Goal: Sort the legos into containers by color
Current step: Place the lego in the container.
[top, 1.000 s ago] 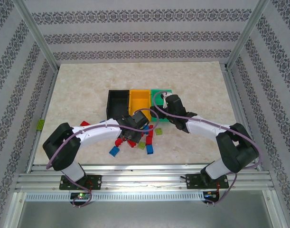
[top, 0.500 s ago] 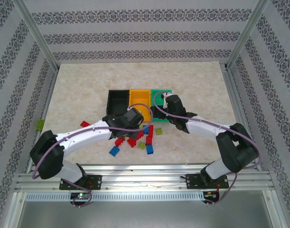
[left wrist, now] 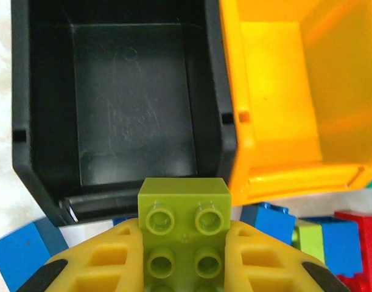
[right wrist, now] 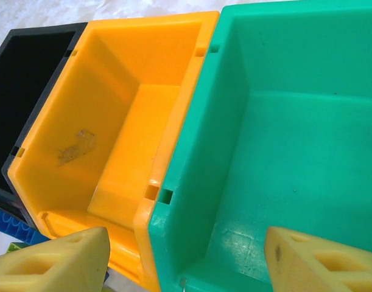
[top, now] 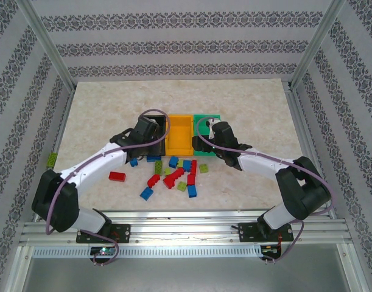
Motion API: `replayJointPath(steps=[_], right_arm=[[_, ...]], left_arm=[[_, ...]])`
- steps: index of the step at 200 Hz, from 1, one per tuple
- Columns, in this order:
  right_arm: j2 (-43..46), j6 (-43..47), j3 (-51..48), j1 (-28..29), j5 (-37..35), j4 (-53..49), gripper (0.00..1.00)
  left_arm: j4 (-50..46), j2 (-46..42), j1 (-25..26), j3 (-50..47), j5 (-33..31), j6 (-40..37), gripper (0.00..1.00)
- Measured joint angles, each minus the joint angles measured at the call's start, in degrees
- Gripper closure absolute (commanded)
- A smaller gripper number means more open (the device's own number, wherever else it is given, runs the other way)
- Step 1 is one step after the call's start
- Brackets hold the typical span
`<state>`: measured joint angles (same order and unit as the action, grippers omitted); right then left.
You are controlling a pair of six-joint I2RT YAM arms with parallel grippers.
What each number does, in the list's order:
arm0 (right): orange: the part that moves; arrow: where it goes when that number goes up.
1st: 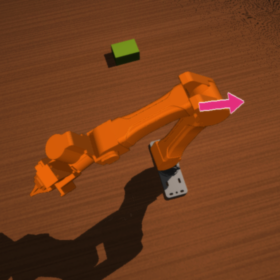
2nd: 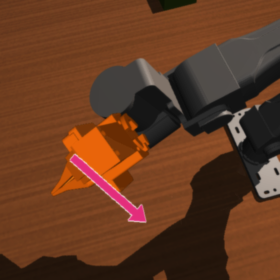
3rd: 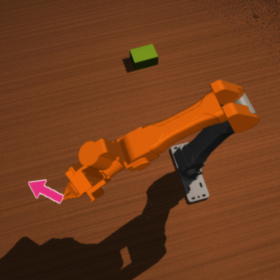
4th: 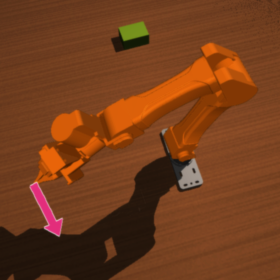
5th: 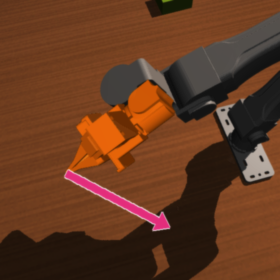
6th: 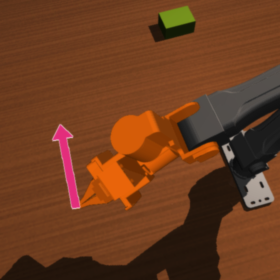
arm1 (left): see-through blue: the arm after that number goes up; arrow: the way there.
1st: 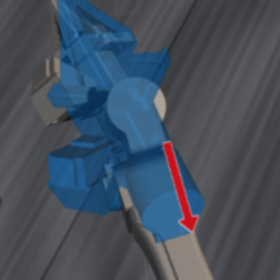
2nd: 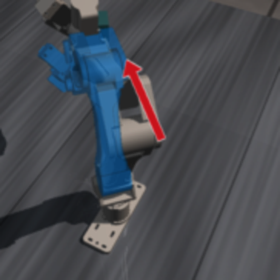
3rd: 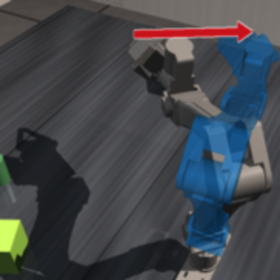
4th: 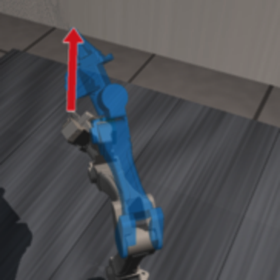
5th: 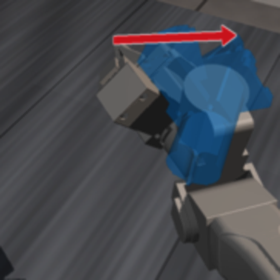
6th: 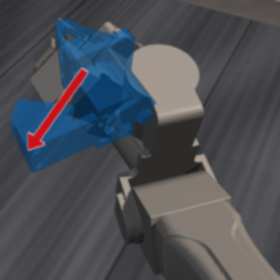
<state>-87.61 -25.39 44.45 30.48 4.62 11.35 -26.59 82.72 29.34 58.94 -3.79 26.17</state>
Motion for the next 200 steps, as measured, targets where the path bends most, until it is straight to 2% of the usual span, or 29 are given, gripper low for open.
replayJointPath(steps=[83, 90, 106, 124, 166, 200], right_arm=[[-0.57, 0.0, 0.02, 0.0, 0.04, 0.5, 0.32], [-0.57, 0.0, 0.02, 0.0, 0.04, 0.55, 0.32], [-0.57, 0.0, 0.02, 0.0, 0.04, 0.55, 0.32], [-0.59, 0.0, 0.02, 0.0, 0.24, 0.55, 0.32], [-0.59, 0.0, 0.02, 0.0, 0.48, 0.57, 0.32], [-0.59, 0.0, 0.02, 0.0, 0.68, 0.87, 0.32]], left_arm=[[4.09, 4.68, -4.31, 2.75, -0.07, -3.34, 0.76], [4.15, 5.55, -4.83, 3.17, 0.07, -3.52, 0.73], [4.31, 7.28, -5.55, 3.98, 0.22, -3.85, 0.51], [4.26, 8.37, -5.84, 4.94, 0.42, -4.31, 0.42], [4.37, 7.65, -5.84, 5.4, 1.49, -4.33, 0.37], [4.37, 1.97, -5.84, 3.08, 3.69, -4.31, 0.37]])
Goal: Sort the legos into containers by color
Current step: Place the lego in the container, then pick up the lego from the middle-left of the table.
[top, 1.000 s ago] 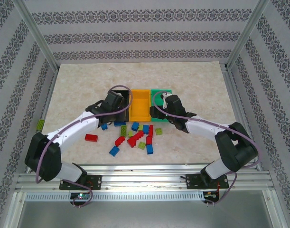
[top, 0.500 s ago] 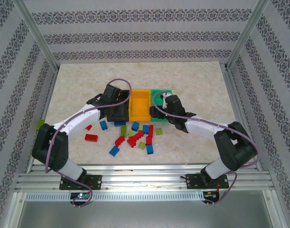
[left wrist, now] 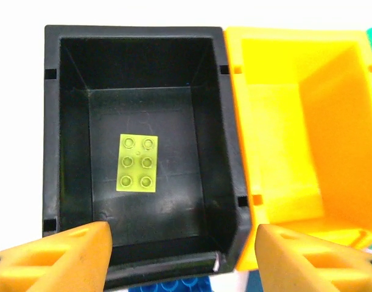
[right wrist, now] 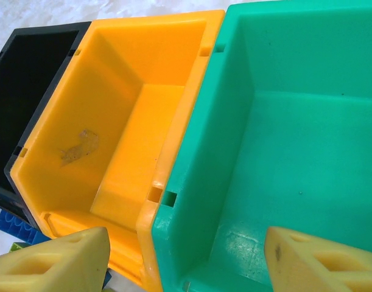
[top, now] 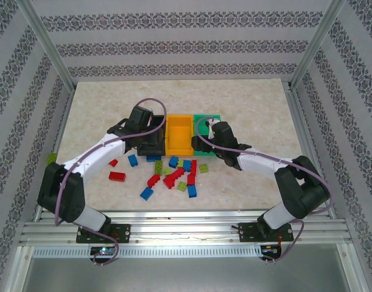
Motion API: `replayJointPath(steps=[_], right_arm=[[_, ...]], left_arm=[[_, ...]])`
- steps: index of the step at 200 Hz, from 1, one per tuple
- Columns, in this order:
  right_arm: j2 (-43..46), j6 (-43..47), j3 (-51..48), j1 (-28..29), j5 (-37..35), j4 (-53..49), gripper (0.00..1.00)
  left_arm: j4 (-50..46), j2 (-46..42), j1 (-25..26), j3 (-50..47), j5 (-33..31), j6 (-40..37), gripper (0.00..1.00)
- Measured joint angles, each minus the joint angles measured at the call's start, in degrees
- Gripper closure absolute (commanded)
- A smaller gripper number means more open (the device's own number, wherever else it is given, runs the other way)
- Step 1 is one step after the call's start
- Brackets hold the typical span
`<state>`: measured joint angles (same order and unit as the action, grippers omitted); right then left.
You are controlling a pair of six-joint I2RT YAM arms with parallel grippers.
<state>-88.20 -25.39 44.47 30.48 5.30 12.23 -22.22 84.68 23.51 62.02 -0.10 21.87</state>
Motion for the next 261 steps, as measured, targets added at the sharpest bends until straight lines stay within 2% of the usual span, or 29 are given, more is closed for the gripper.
replayJointPath(steps=[72, 107, 133, 189, 261], right_arm=[[-0.48, 0.0, 0.0, 0.02, 0.15, 0.04, 0.32], [-0.9, 0.0, 0.0, 0.02, 0.15, 0.04, 0.32], [-0.9, 0.0, 0.0, 0.04, 0.15, 0.04, 0.32], [-1.05, 0.0, 0.0, 0.04, 0.15, 0.04, 0.32], [-1.49, 0.0, 0.0, 0.07, 0.15, 0.02, 0.32]], left_arm=[[-0.04, -11.47, 0.85, -11.45, 7.58, 1.09, 0.4], [0.17, -15.45, 3.34, -17.11, 12.63, 1.7, 0.4], [0.44, -14.8, 5.77, -19.78, 15.02, 1.7, 0.4], [-1.25, -12.9, 12.83, -20.44, 11.85, 1.7, 0.39], [-4.22, -12.72, 15.52, -20.44, 8.26, 2.64, 0.36]])
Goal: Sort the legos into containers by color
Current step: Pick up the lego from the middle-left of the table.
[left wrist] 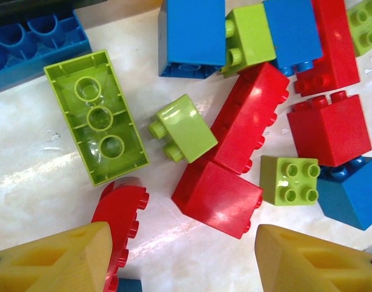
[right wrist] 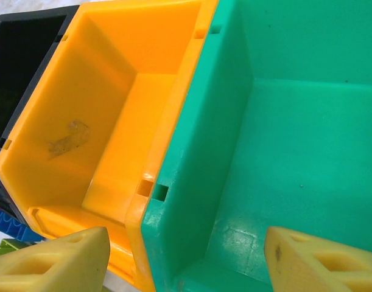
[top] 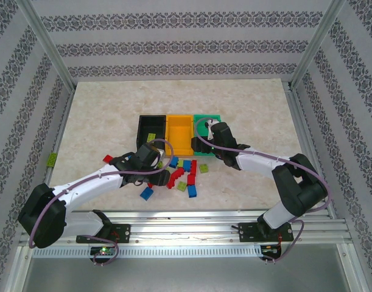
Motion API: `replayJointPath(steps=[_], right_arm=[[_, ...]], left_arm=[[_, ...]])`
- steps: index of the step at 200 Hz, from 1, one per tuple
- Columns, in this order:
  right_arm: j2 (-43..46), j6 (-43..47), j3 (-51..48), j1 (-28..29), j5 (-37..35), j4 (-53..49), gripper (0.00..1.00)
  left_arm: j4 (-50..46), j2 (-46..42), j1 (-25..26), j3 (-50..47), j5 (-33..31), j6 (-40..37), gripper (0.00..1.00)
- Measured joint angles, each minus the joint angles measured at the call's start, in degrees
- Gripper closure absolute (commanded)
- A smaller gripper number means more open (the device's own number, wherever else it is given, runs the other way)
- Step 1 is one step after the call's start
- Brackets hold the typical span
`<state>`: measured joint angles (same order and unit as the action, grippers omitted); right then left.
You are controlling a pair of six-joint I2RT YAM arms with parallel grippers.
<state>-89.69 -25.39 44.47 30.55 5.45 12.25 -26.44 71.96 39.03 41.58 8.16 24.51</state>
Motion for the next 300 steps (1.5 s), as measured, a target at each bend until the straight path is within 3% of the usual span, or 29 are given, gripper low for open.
replayJointPath(steps=[69, 136, 203, 248, 300], right_arm=[[-0.11, 0.0, 0.0, 0.09, 0.02, 0.02, 0.32], [-0.11, 0.0, 0.0, 0.09, 0.02, 0.02, 0.32], [-0.11, 0.0, 0.0, 0.09, 0.02, 0.02, 0.32], [-0.11, 0.0, 0.0, 0.09, 0.02, 0.0, 0.32], [-0.11, 0.0, 0.0, 0.09, 0.02, 0.0, 0.32]], left_arm=[[-0.24, 3.89, 0.0, 0.37, -8.2, 6.29, 0.37], [0.33, 16.98, -0.13, 9.09, -11.74, 8.39, 0.39], [0.28, 20.31, -1.64, 9.79, -12.94, 8.81, 0.53], [0.0, 20.76, -1.64, 9.53, -12.92, 8.74, 0.73], [-0.9, 15.21, -1.68, 9.97, -12.74, 8.48, 0.77]])
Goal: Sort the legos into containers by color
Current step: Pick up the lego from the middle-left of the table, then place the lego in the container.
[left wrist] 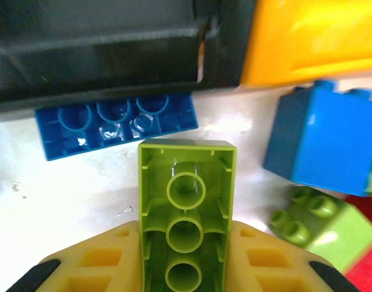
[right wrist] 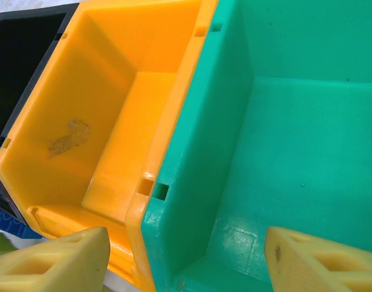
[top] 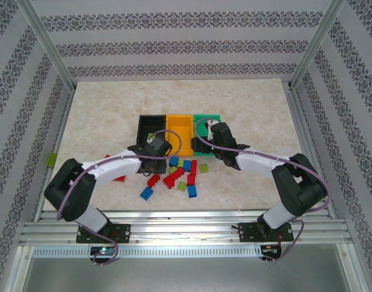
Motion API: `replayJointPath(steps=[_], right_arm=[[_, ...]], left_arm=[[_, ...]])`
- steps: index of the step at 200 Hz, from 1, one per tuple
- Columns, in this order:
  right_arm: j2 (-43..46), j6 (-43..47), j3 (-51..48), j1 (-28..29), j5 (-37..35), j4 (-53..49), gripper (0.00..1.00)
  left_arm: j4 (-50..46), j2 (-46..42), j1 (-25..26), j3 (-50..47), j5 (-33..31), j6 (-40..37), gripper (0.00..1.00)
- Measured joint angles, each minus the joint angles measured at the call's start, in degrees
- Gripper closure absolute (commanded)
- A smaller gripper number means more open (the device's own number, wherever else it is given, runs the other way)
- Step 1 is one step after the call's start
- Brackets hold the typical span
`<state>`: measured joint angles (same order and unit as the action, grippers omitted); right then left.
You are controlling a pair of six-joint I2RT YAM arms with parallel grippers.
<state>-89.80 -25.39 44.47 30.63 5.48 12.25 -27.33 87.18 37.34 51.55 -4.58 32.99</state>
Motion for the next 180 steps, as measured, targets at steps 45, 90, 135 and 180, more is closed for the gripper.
replayJointPath(steps=[45, 90, 135, 180], right_arm=[[0.0, 0.0, 0.0, 0.0, 0.0, 0.02, 0.32], [0.0, 0.0, 0.0, 0.0, 0.0, 0.0, 0.32], [0.57, -0.24, 0.0, 1.2, 1.68, -1.86, 0.32], [4.02, -1.68, -0.31, 7.74, 5.53, -8.48, 0.32]], left_arm=[[-1.55, -9.94, -5.31, 6.05, -0.02, -2.75, 0.76], [-1.99, -6.91, -12.26, 12.33, 1.4, -6.34, 0.73], [-2.08, 1.16, -13.86, 15.65, 3.74, -9.05, 0.39], [-0.48, 0.83, -14.12, 14.23, 6.6, -10.1, 0.38]])
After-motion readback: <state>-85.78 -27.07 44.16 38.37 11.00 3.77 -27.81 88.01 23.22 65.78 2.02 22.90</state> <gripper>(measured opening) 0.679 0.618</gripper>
